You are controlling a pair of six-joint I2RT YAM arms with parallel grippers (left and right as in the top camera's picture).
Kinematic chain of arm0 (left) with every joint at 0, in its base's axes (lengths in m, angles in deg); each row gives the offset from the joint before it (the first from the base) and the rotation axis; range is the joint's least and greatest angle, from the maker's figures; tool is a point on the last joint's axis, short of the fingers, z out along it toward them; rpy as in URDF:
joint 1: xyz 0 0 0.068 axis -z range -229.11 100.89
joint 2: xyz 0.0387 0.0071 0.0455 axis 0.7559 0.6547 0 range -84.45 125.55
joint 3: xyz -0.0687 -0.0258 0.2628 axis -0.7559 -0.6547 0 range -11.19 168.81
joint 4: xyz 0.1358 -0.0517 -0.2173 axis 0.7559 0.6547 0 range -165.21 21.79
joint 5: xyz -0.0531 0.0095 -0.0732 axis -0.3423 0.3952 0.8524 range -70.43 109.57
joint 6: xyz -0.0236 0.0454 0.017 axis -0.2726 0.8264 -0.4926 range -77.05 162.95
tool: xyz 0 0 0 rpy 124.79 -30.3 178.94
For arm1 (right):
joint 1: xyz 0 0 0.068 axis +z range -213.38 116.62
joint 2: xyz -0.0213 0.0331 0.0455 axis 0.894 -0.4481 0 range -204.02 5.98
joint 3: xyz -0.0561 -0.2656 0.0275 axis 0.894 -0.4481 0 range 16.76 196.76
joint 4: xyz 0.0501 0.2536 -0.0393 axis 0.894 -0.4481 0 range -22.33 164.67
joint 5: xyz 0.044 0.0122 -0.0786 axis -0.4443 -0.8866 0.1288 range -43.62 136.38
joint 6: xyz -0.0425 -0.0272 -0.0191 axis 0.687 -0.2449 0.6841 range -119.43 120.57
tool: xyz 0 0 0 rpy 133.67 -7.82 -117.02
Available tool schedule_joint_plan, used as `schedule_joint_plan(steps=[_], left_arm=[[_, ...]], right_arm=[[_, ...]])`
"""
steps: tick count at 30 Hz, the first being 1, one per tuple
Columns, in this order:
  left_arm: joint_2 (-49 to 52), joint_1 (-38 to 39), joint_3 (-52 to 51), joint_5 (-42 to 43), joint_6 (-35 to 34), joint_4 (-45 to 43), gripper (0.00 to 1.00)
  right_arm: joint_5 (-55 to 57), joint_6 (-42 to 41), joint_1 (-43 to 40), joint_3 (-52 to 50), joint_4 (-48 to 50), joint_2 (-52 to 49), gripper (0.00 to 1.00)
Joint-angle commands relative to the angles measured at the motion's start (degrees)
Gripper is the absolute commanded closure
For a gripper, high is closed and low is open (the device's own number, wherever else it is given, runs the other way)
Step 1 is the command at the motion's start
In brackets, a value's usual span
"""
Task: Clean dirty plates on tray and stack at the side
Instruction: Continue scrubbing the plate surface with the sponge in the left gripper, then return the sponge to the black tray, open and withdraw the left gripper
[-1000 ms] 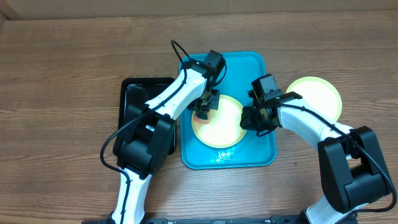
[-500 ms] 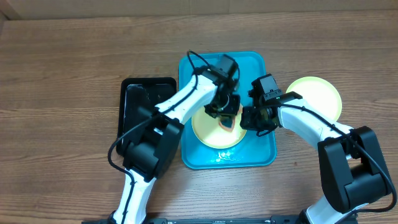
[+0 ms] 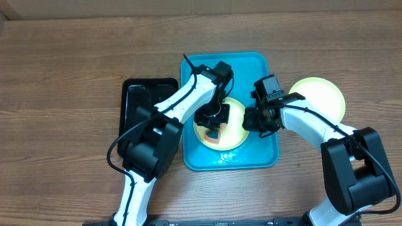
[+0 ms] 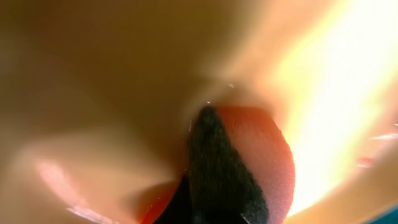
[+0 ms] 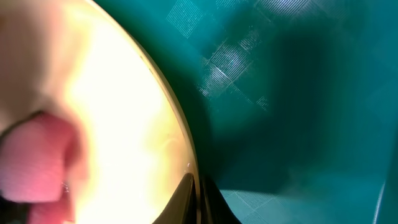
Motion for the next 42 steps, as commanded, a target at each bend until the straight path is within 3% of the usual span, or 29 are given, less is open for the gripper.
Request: schedule_joint_plan(steps=[1, 8, 15, 20, 25, 31, 36, 38, 42], left_arm=[[-2.01, -0.81, -0.68, -14.62, -3.34, 1.11, 0.96], [-9.73, -0.87, -0.68, -15.32, -7.8, 0.44, 0.96], [-22.84, -1.09, -0.26, -10.91, -6.71, -0.7, 0.96], [-29.2, -4.87, -0.26, -19.69, -6.36, 6.6, 0.96], [-27.91, -13.73, -2.89, -24.61, -4.09, 11.34, 0.96], [-24.44, -20.04, -15.72, -18.4, 1.11, 1.22, 0.95], [-21.22, -21.64, -22.45, -16.98, -0.04, -4.28, 0.94], [-21.14, -21.9, -22.64, -16.96, -0.35, -5.09, 0.89], [-21.88, -21.97, -21.11, -16.5, -0.33, -5.55, 0.63]], right_arm=[[3.19, 0.81, -0.13, -1.6, -0.61, -1.27, 0.96], [3.19, 0.81, -0.13, -1.6, -0.61, -1.27, 0.96], [3.19, 0.79, -0.13, -1.6, -0.61, -1.27, 0.96], [3.19, 0.81, -0.15, -1.6, -0.59, -1.27, 0.96], [3.19, 0.81, -0.13, -1.6, -0.42, -1.27, 0.96], [3.17, 0.79, -0.13, -1.6, -0.26, -1.27, 0.96], [3.17, 0.81, -0.15, -1.6, -0.66, -1.27, 0.96], [3.15, 0.81, -0.13, -1.6, -0.63, -1.27, 0.96], [3.15, 0.79, -0.13, -1.6, -0.61, -1.27, 0.96]])
